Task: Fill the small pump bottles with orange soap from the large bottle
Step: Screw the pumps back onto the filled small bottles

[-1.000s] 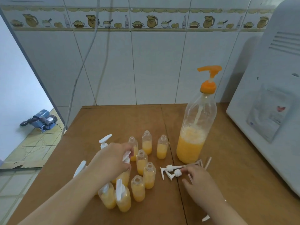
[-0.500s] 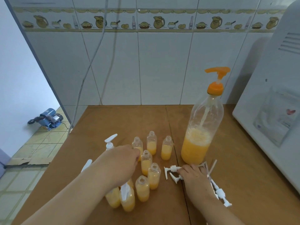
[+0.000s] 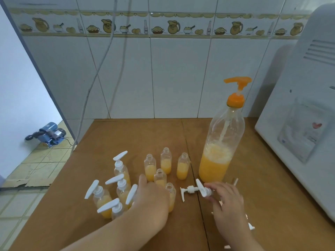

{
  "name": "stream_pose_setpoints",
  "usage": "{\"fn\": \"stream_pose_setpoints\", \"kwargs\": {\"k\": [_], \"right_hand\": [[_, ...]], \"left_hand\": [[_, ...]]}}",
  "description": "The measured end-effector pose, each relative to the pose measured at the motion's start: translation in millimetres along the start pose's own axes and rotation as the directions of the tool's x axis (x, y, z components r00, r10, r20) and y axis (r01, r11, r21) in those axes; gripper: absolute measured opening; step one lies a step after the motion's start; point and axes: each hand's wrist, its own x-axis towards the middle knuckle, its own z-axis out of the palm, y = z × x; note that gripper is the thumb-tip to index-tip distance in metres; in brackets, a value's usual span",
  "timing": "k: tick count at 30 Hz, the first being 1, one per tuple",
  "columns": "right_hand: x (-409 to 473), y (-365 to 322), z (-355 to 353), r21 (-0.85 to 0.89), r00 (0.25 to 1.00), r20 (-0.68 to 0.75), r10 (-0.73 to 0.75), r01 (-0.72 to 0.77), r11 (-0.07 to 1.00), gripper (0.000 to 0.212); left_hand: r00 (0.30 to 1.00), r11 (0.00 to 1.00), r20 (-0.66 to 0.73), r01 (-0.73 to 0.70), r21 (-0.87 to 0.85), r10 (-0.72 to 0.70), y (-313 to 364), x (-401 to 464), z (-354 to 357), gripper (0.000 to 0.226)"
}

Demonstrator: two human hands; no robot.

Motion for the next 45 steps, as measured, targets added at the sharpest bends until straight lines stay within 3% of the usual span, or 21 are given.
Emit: {"fn": "stream_pose_setpoints", "kwargs": {"k": [4,8,10,12,14,18,21,24,27,29,32,35,40,45], "right_hand": [[1.4,-12.6,-17.4,0.126,0.997,-0.024,0.078,-0.074,0.989,0.050],[4.7,-36.1,-44.9,0.359,0.970,-0.025,0.241,-0.216,0.908,0.037],[8.0,-46.8,-59.5,0.433,0.954,-0.034,0.297,-0.254,0.865,0.030],[12.2,-57.6,-72.1,0.480,0.948,-0.063,0.311,-0.244,0.843,0.030],[17.0,-67.8,-81.6,0.516,0.949,-0.088,0.302,-0.216,0.829,0.027],[23.2,-88.7,-95.2,0.628,0.944,-0.100,0.316,-0.186,0.755,0.030],[30.7,-106.6,-105.3,0.829,0.950,-0.041,0.310,-0.141,0.542,0.052],[40.9,-123.4,-112.3,0.956,0.959,0.016,0.282,-0.097,0.277,0.039],[49.3,-140.1,-113.7,0.991,0.972,0.050,0.231,-0.077,0.108,0.036],[52.4,-150.8,-113.0,0.993,0.976,0.077,0.202,-0.092,0.067,0.041],[54.5,-163.4,-110.9,0.989,0.971,0.111,0.213,-0.129,0.070,0.039],[53.6,-169.7,-108.2,0.984,0.966,0.123,0.228,-0.148,0.099,0.034],[52.2,-164.5,-104.4,0.965,0.944,0.160,0.288,-0.212,0.156,0.034],[55.7,-158.6,-108.6,0.976,0.933,0.161,0.322,-0.199,0.088,0.031]], "left_hand": [[1.000,1.000,-0.021,0.002,0.031,-0.002,-3.5,-3.7,-0.4,0.021],[0.983,0.996,-0.171,0.062,-0.067,-0.072,-14.4,-20.5,-8.1,0.024],[0.962,0.982,-0.247,0.072,-0.172,-0.114,-25.7,-34.0,-11.3,0.027],[0.927,0.915,-0.318,0.057,-0.399,-0.197,-40.9,-52.0,-14.2,0.031],[0.876,0.755,-0.386,-0.038,-0.654,-0.290,-57.3,-68.0,-15.6,0.032],[0.852,0.259,-0.329,-0.238,-0.936,-0.407,-74.1,-75.4,-9.5,0.025],[0.809,-0.029,-0.336,-0.398,-0.917,-0.483,-66.9,-72.5,-0.1,0.026],[0.778,-0.247,-0.354,-0.532,-0.810,-0.519,-51.3,-64.8,12.9,0.045],[0.777,-0.455,-0.366,-0.607,-0.651,-0.513,-35.9,-58.2,16.7,0.036],[0.759,-0.429,-0.394,-0.629,-0.649,-0.518,-26.4,-56.7,18.4,0.031],[0.730,-0.258,-0.437,-0.626,-0.736,-0.526,-18.9,-55.0,23.7,0.025],[0.705,-0.142,-0.483,-0.628,-0.765,-0.519,-18.0,-52.8,28.3,0.054],[0.667,-0.135,-0.549,-0.689,-0.712,-0.504,-22.1,-53.2,31.0,0.052],[0.668,-0.128,-0.545,-0.684,-0.719,-0.507,-25.9,-52.2,30.9,0.037]]}}
